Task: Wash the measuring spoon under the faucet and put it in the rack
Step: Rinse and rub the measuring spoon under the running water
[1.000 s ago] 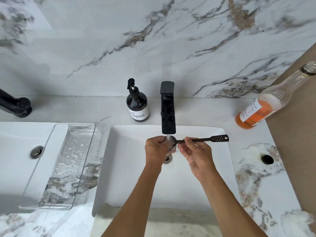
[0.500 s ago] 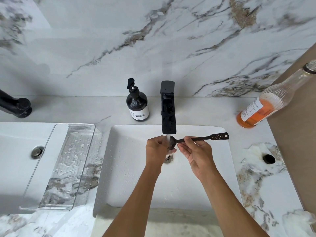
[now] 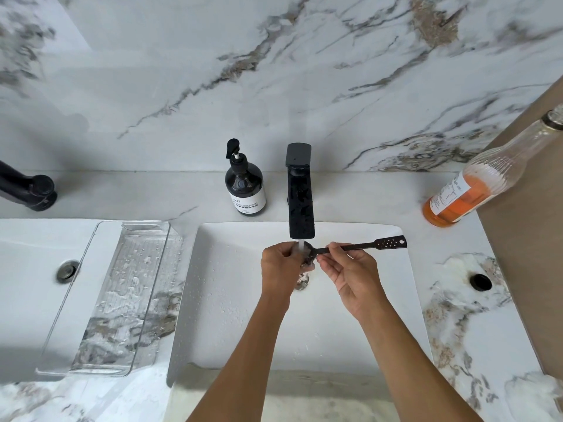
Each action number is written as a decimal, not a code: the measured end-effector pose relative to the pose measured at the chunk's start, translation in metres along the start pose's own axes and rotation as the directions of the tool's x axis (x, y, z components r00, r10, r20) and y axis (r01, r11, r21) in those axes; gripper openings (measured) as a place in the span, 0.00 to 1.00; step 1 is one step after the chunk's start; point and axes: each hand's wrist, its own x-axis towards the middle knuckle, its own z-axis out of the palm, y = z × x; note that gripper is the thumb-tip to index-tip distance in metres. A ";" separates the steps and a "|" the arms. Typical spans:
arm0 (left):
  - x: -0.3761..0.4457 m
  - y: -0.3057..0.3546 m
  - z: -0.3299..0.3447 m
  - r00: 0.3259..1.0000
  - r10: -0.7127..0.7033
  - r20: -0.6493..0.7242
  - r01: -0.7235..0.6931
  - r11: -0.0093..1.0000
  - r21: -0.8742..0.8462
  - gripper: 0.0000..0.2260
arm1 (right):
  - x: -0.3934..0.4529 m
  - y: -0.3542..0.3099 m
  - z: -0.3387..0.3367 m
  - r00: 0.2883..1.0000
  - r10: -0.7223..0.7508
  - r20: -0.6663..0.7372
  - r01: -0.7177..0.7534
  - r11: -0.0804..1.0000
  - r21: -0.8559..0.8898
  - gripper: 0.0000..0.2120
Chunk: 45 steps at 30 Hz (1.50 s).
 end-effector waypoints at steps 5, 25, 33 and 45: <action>-0.003 0.002 0.002 0.999 -0.007 -0.051 0.005 0.998 -0.057 0.03 | 0.000 -0.001 0.003 1.000 -0.003 0.011 0.003 1.000 0.004 0.02; -0.004 0.000 -0.004 1.000 0.019 -0.012 -0.019 1.000 0.003 0.07 | -0.007 0.010 0.018 0.998 -0.070 -0.008 0.068 0.984 -0.162 0.04; -0.002 -0.001 -0.023 0.998 0.016 -0.059 -0.021 0.996 -0.086 0.07 | -0.004 0.021 0.038 0.996 -0.046 -0.075 0.034 0.987 -0.156 0.15; -0.003 -0.007 -0.038 0.994 0.030 -0.107 -0.038 0.996 -0.077 0.10 | -0.001 0.032 0.048 0.998 -0.017 -0.064 0.000 0.964 -0.268 0.15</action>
